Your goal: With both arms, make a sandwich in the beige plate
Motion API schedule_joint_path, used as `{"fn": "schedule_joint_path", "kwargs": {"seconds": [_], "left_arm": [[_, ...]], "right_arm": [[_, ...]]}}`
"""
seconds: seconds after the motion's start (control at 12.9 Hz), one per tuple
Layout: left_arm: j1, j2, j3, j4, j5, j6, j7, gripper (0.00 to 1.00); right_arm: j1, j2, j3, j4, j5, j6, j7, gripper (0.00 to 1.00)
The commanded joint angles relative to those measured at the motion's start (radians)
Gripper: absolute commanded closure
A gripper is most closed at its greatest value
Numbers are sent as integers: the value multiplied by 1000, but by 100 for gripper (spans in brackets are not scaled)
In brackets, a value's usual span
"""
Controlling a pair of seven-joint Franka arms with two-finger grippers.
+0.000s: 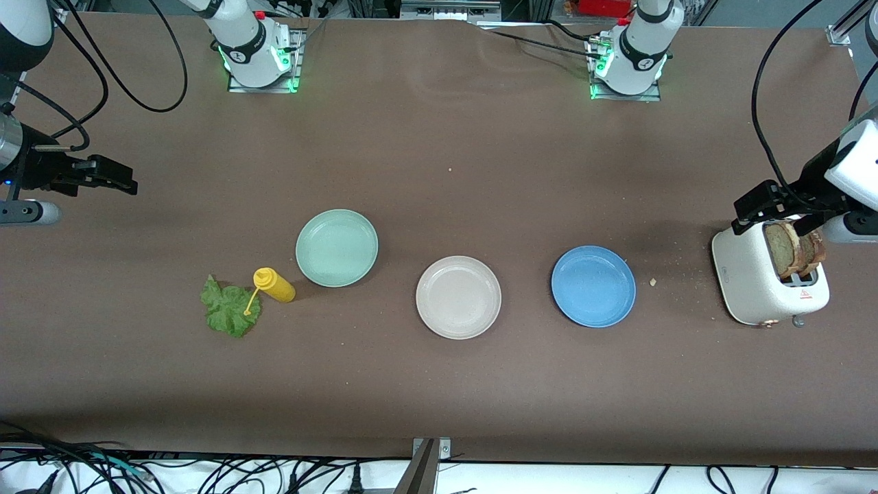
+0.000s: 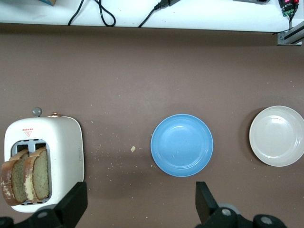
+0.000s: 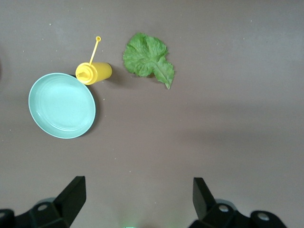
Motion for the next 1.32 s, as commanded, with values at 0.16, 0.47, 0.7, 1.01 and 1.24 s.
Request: {"fn": "schedule_joint_path", "kwargs": {"seconds": [0.16, 0.47, 0.7, 1.01, 1.24], "left_arm": [[6, -2, -3, 11, -4, -9, 13, 0], [6, -2, -3, 12, -8, -9, 13, 0], [9, -2, -3, 11, -8, -9, 15, 0], [6, -2, -3, 11, -8, -9, 15, 0], [9, -1, -3, 11, -8, -9, 15, 0]], "right_arm": [[1, -19, -3, -28, -2, -21, -6, 0], [2, -22, 4, -27, 2, -18, -6, 0], [2, -30, 43, -22, 10, -21, 1, 0], [-9, -18, 37, -23, -5, 2, -8, 0], [-4, -21, 44, -25, -33, 6, -8, 0]]}}
